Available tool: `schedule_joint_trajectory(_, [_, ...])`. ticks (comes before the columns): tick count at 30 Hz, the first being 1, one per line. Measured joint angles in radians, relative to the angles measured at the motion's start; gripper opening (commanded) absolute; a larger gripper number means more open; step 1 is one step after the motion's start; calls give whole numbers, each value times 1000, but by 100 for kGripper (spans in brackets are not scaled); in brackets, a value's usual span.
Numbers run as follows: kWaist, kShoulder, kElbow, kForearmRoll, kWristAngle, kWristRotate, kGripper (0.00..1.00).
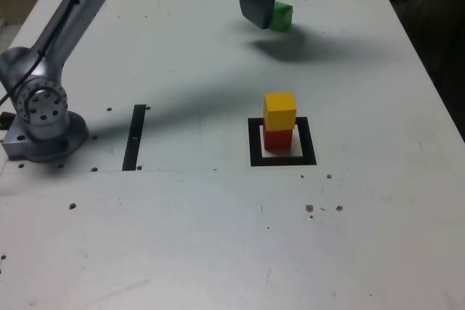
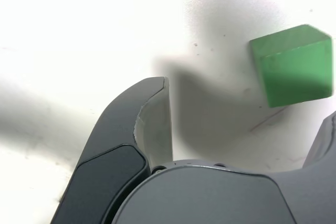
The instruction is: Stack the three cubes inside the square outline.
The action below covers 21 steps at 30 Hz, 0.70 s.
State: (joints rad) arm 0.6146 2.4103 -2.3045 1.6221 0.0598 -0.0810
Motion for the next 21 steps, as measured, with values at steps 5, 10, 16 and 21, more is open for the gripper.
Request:
schedule_joint_trajectory(5, [17, 15, -30, 0, -13, -28, 99])
schedule_joint_trajectory(10, [36, 40, -66, 0, -22, -30, 99])
schedule_joint_trajectory(16, [50, 70, -101, 0, -27, -31, 99])
schedule_joint_trajectory(21, [56, 94, -128, 0, -29, -31, 99])
